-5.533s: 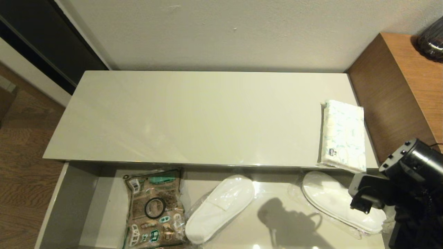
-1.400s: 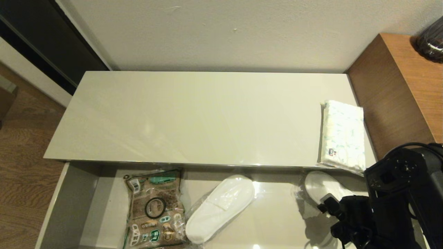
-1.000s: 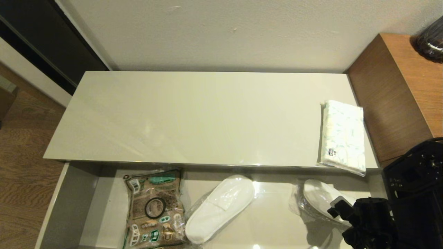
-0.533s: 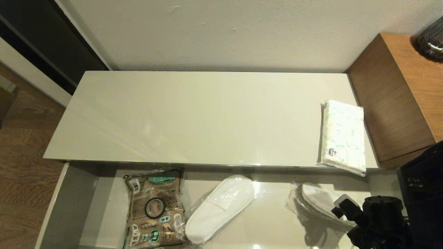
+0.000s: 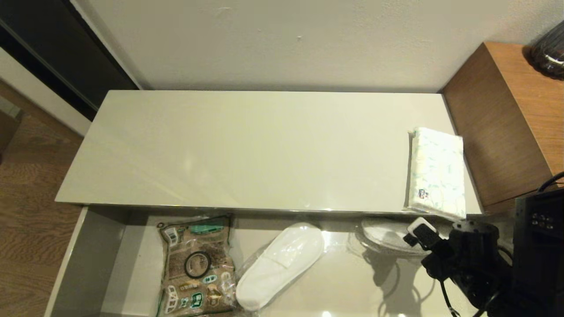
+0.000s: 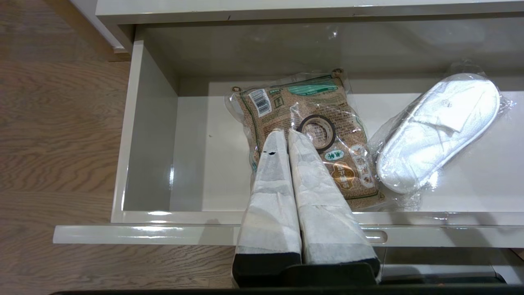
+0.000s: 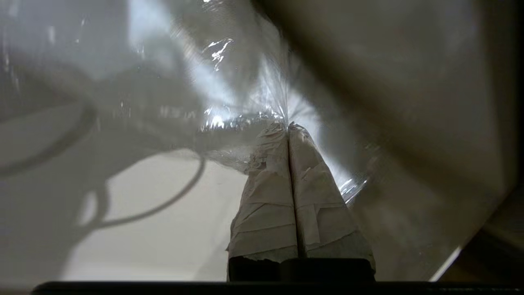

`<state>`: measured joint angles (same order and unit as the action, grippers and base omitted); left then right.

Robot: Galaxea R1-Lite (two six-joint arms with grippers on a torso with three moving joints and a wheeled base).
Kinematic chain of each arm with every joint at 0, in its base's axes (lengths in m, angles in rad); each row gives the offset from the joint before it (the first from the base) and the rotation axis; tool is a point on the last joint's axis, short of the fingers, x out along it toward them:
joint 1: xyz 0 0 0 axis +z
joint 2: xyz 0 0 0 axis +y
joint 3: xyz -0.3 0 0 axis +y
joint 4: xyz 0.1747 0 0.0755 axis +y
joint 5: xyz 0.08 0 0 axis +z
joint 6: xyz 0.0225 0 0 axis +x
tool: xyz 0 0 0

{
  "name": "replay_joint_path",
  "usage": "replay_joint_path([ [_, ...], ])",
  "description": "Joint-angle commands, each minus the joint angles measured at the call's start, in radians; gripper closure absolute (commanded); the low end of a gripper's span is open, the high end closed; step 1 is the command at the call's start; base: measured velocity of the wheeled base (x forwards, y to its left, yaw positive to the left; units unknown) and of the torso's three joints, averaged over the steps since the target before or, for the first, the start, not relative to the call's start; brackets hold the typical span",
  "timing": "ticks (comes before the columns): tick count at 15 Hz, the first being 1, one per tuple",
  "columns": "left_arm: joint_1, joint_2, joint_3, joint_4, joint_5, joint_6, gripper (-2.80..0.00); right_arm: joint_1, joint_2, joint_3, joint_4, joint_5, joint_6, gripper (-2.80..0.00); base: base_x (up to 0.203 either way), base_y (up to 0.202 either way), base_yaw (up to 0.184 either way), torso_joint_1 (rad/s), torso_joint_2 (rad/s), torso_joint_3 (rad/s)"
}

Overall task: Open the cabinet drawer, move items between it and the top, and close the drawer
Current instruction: Take out the disposable slippers from the drawer

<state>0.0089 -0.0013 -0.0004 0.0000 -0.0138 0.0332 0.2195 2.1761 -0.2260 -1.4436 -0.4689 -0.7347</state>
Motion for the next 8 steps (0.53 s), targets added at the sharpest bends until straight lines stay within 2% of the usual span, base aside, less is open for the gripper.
replay_joint_path([
  [1, 0.0, 0.001, 0.0, 0.0, 0.0, 0.001, 0.0, 0.015, -0.069, -0.094, 0.095, -0.004, -0.009, 0.0, 0.0, 0.0, 0.0, 0.0, 0.0, 0.0],
  [5, 0.0, 0.001, 0.0, 0.0, 0.0, 0.001, 0.0, 0.026, -0.262, -0.178, 0.428, -0.005, -0.005, 0.0, 0.0, 0.0, 0.0, 0.0, 0.0, 0.0],
  [8, 0.0, 0.001, 0.0, 0.0, 0.0, 0.001, 0.0, 0.041, -0.383, -0.233, 0.624, -0.005, -0.002, 0.0, 0.0, 0.0, 0.0, 0.0, 0.0, 0.0],
])
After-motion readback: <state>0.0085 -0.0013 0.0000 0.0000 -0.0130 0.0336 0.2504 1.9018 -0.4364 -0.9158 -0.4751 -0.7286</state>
